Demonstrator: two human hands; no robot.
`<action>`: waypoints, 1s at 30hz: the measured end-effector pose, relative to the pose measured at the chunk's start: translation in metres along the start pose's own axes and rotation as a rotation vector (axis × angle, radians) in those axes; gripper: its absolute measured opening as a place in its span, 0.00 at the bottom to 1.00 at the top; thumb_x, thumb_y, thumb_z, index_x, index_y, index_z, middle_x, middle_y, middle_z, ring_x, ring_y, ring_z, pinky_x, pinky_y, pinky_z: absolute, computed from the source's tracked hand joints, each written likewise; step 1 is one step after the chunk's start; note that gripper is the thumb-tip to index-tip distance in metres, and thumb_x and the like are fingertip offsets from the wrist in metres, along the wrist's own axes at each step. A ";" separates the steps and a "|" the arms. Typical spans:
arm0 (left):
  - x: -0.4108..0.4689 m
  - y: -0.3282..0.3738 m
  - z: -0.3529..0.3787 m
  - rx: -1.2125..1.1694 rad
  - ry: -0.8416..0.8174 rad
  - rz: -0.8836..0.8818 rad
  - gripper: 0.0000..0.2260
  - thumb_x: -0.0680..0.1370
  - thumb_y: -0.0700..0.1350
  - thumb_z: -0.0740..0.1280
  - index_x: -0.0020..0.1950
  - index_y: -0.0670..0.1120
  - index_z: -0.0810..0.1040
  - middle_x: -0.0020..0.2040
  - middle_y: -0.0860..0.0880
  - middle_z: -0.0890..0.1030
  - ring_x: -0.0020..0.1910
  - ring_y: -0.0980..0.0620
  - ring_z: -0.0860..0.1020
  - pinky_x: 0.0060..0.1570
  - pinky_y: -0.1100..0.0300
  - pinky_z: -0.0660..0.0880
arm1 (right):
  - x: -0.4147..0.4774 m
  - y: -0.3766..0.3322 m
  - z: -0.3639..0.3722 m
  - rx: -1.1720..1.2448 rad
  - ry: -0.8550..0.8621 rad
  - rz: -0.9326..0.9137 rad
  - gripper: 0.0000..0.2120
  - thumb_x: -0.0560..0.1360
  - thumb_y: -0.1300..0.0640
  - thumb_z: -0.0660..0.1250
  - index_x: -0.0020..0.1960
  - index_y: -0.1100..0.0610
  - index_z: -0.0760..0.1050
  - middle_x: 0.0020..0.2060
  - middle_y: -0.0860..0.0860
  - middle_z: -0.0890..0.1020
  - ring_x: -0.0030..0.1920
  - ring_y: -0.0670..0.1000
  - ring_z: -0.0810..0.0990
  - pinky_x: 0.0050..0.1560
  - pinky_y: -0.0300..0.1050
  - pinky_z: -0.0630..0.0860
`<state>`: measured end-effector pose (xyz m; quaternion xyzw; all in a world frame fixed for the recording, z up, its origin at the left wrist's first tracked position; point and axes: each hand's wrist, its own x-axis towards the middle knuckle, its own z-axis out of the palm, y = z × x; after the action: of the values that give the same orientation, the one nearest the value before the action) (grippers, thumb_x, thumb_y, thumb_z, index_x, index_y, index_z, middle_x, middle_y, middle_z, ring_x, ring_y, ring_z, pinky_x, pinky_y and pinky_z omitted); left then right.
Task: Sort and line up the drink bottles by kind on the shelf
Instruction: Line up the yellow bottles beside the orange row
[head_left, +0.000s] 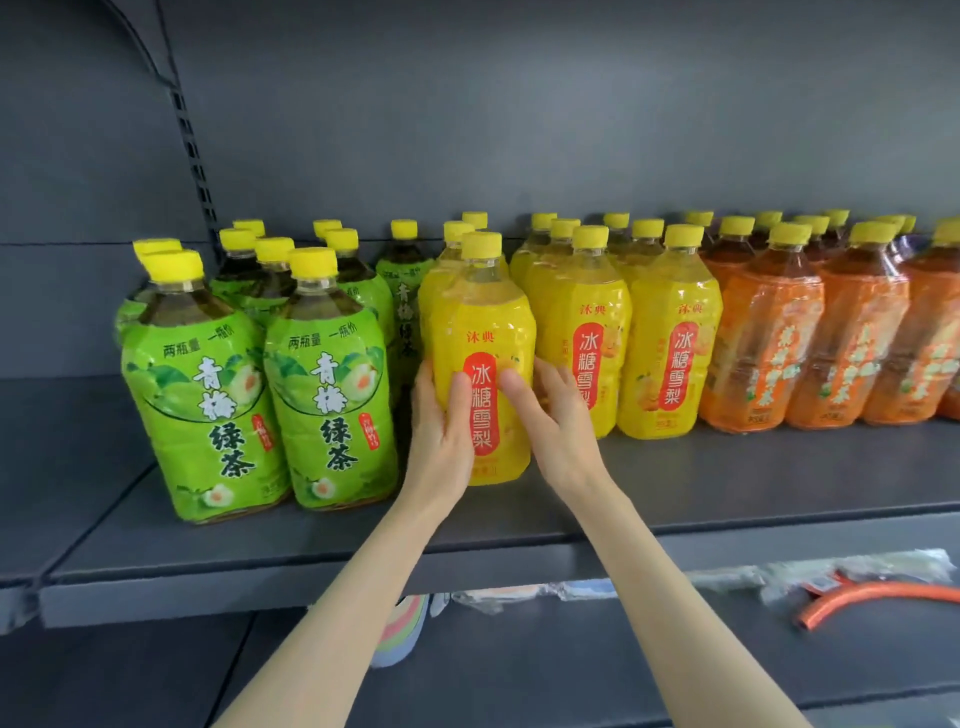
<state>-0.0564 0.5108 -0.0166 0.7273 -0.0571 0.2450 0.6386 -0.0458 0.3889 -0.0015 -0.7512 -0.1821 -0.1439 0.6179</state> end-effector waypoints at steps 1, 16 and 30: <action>-0.004 0.005 0.001 -0.031 -0.054 -0.011 0.33 0.74 0.71 0.49 0.75 0.55 0.56 0.69 0.50 0.68 0.64 0.55 0.72 0.60 0.57 0.74 | -0.004 -0.002 0.000 0.046 0.007 0.004 0.35 0.70 0.29 0.63 0.69 0.49 0.68 0.61 0.45 0.76 0.60 0.45 0.77 0.58 0.45 0.78; 0.069 -0.002 0.017 0.160 0.192 -0.200 0.38 0.77 0.60 0.61 0.78 0.46 0.46 0.76 0.43 0.55 0.74 0.43 0.56 0.70 0.46 0.58 | -0.018 0.009 -0.062 0.186 0.351 -0.033 0.28 0.68 0.33 0.62 0.66 0.42 0.67 0.59 0.47 0.79 0.56 0.48 0.81 0.56 0.49 0.78; 0.091 -0.022 0.036 0.021 0.075 -0.242 0.40 0.76 0.60 0.62 0.78 0.49 0.42 0.77 0.46 0.56 0.74 0.45 0.59 0.71 0.46 0.61 | -0.010 0.018 -0.069 0.174 0.367 -0.048 0.31 0.67 0.32 0.61 0.66 0.44 0.67 0.58 0.48 0.79 0.56 0.48 0.81 0.54 0.46 0.79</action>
<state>0.0419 0.5009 -0.0002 0.7258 0.0576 0.1935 0.6576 -0.0460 0.3172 -0.0078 -0.6516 -0.0958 -0.2768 0.6998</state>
